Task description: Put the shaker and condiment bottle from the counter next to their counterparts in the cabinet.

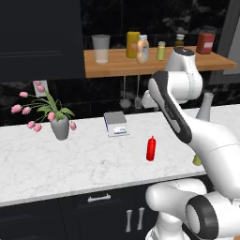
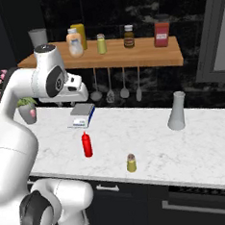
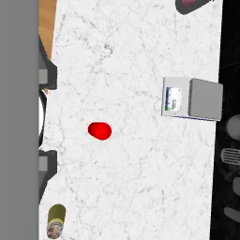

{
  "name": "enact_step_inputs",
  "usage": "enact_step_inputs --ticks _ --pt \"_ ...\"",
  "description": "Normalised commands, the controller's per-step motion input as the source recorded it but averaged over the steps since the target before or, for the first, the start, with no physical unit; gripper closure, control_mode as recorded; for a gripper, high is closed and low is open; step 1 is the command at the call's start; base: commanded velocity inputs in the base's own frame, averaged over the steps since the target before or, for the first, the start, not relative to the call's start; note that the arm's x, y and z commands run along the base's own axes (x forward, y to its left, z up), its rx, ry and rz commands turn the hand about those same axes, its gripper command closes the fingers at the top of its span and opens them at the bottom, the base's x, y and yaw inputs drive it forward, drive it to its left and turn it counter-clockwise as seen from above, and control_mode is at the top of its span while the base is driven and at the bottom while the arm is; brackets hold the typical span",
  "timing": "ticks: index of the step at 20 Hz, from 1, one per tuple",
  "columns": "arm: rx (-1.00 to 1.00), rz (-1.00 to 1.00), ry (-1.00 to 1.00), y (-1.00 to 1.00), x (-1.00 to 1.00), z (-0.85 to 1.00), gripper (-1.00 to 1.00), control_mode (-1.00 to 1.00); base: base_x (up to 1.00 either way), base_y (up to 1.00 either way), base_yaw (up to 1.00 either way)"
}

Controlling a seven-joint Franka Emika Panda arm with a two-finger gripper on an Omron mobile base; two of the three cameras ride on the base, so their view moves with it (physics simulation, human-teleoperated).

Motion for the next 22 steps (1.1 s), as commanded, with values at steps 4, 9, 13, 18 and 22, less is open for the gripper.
enact_step_inputs --ticks 4,9,13,18,22 --pt "-0.02 0.0 0.0 0.02 -0.07 -0.02 -1.0 -1.0 0.0 0.0 0.0" --pt "-0.04 0.0 0.0 0.0 -0.01 -0.23 -1.0 -1.0 0.0 0.0 0.0" --pt "-0.08 -0.04 0.0 0.09 -0.01 -0.19 -1.0 -1.0 0.0 0.0 0.0" --pt "-0.03 -0.26 -0.06 0.18 -0.03 -0.39 -1.0 -1.0 0.0 0.0 0.0" --pt "-0.02 -0.45 -0.11 0.01 0.0 -0.69 -1.0 -1.0 0.0 0.0 0.0"
